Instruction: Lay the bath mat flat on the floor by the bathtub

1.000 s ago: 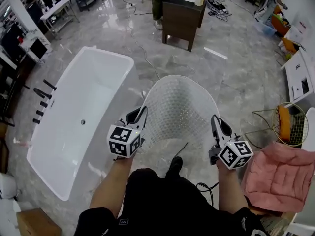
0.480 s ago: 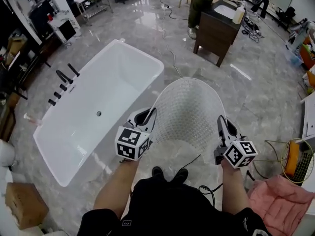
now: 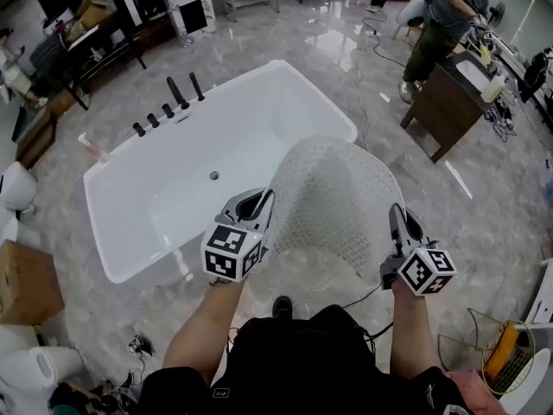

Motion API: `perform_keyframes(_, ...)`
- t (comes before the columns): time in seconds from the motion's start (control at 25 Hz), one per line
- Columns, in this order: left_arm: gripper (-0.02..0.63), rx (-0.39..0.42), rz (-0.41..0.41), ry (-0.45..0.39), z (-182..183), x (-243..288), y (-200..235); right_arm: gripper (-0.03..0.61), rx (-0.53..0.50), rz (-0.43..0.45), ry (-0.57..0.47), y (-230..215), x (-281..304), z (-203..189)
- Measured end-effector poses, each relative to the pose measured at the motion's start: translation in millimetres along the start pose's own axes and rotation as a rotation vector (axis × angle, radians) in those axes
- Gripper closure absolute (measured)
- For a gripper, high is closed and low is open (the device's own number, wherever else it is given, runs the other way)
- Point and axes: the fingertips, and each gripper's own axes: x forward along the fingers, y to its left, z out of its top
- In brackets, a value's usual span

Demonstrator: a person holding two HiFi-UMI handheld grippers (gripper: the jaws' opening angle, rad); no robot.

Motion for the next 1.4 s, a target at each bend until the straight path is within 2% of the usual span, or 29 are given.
perform_keyframes(0.2,0.595,-0.046,0.163,0.006,-19,-49,61,0.557,-0.026,0.179,0.064,62,69,-9)
perform_keyframes(0.4,0.595,-0.124,0.352,0.015,-45,-81,99,0.557,-0.049,0.359,0.127,99,126,-24)
perform_keyframes(0.68,0.595,-0.195,0.567,0.027,-64,-97,103,0.557,-0.088,0.595,0.240,122,175,-47)
perform_keyframes(0.84,0.595,-0.260,0.669,0.016,-82,-108,95,0.556,-0.107,0.701,0.284,127,186,-61)
perform_keyframes(1.08,0.595,-0.371,0.753,0.064,-133,-124,78,0.557,-0.118,0.755,0.387,122,194,-96)
perform_keyframes(1.4,0.595,-0.495,0.751,0.117,-211,-125,79,0.557,-0.153,0.736,0.542,124,199,-171)
